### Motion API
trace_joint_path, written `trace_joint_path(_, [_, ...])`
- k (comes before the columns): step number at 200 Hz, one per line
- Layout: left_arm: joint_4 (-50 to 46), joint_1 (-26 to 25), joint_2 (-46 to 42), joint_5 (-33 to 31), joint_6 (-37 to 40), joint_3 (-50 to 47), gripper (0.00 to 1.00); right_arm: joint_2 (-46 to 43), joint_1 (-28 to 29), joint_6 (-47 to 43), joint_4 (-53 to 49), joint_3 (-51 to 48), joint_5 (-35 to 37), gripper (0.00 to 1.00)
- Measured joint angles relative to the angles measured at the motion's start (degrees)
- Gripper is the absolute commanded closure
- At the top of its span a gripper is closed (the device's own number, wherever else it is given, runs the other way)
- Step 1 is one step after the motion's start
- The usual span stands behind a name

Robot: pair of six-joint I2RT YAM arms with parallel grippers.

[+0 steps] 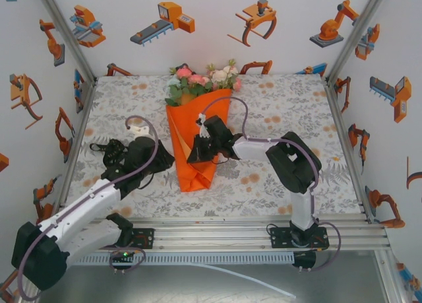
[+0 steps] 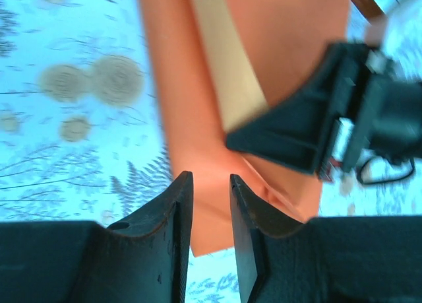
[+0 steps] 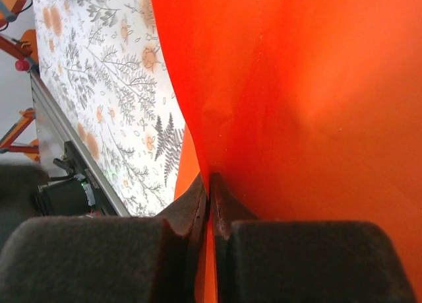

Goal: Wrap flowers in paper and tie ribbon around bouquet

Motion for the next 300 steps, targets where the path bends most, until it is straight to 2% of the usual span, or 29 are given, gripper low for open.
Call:
trace_joint_path(24, [1.9,5.4,7.2,4.3,-3.2,2.0,0.66,0.1,0.0,-0.6,-0.7,0.0,-1.4,0.72])
trace_joint_path(44, [5.3,6.3,14.8,9.4,-6.1,4.4,0.66,0.2,0.0,-0.6,-0.7,0.0,-3.2,0.56])
trace_joint_path(59, [7.3,6.2,19.7,12.1,-7.6,7.6,0.65,0.2,0.0,-0.6,0.4,-0.2,-4.9,0.49])
trace_joint_path(108, [13.3,6.3,30.8,14.8,-12.0,15.6,0.68,0.2,0.0,0.9,8.1,-3.3,-9.9,0.48])
trace_joint_path(140, [14.3,7.5,40.2,17.0,-14.4,15.2,0.72,-0.9,-0.1,1.8,10.8,-4.8,-11.6,0.49])
trace_joint_path(166, [14.8,8.2,43.5,18.7,-14.9,14.6,0.73,-6.4,-0.1,1.6,10.0,-7.9,-11.4,0.49])
trace_joint_path(176, [14.9,8.3,43.5,18.7,-14.9,14.5,0.73,-9.5,-0.1,1.0,9.1,-9.0,-11.0,0.5])
trace_joint_path(184, [14.9,8.3,43.5,18.7,-14.8,14.5,0.74,-12.3,-0.1,0.3,8.1,-10.1,-10.0,0.55])
trace_joint_path(202, [15.3,8.4,43.5,19.1,-14.3,14.3,0.74,-17.3,-0.1,-1.6,5.9,-12.3,-6.3,0.73])
trace_joint_path(212, [15.5,8.4,43.5,19.4,-13.9,14.2,0.74,-18.1,-0.1,-3.3,4.0,-12.7,-4.6,0.8])
trace_joint_path(228, [15.6,8.4,43.5,19.7,-13.4,14.2,0.74,-17.0,-0.1,-4.9,0.8,-13.2,-2.9,0.87])
trace_joint_path(273, [15.5,8.3,43.5,20.5,-12.3,14.1,0.76,-13.3,0.7,-6.7,-4.2,-21.5,-2.6,0.89])
trace_joint_path(300, [16.3,8.1,43.5,21.7,-11.9,13.6,0.76,-15.0,0.9,-6.8,-4.9,-22.2,-3.5,0.88])
